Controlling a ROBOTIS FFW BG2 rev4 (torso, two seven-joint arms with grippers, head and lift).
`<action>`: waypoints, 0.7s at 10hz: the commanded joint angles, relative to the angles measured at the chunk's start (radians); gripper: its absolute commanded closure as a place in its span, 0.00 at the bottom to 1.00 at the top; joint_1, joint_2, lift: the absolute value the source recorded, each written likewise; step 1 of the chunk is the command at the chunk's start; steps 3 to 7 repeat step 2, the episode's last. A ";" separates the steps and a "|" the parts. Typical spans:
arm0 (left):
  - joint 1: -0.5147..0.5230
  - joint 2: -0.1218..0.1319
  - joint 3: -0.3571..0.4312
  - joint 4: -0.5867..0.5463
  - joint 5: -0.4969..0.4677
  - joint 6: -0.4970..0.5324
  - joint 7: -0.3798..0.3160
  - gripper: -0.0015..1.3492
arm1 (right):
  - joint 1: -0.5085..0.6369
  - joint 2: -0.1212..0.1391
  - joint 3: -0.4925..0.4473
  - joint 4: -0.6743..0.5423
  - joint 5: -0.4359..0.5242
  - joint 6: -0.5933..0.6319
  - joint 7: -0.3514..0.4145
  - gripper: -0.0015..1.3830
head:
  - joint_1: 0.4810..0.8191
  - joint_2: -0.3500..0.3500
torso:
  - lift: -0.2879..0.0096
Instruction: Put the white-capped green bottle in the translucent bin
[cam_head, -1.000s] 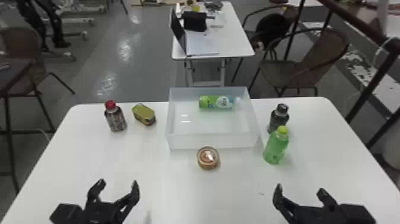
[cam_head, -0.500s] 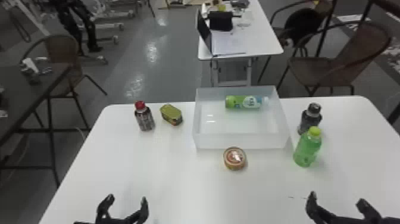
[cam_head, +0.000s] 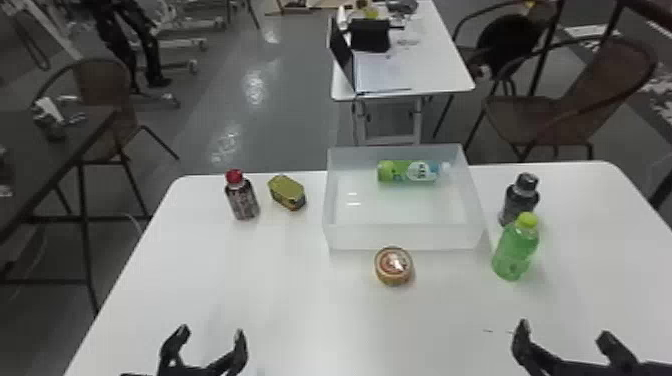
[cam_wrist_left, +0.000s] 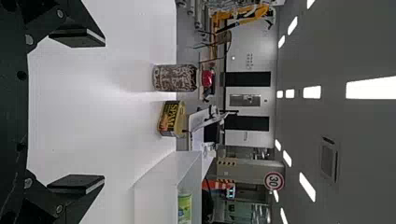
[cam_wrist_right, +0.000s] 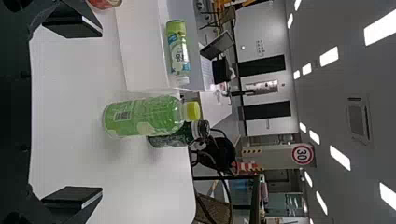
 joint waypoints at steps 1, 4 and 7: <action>0.000 -0.003 0.000 0.000 0.005 0.000 -0.001 0.19 | 0.000 0.000 -0.001 0.000 0.001 0.000 0.000 0.07 | 0.63 0.71 | 0.79; -0.003 -0.003 -0.002 0.003 0.006 0.000 -0.001 0.19 | 0.000 0.000 0.000 0.000 -0.001 0.002 0.000 0.07 | 0.63 0.71 | 0.79; -0.003 -0.003 -0.002 0.003 0.006 0.000 -0.001 0.19 | 0.000 0.000 0.000 0.000 -0.001 0.002 0.000 0.07 | 0.63 0.71 | 0.79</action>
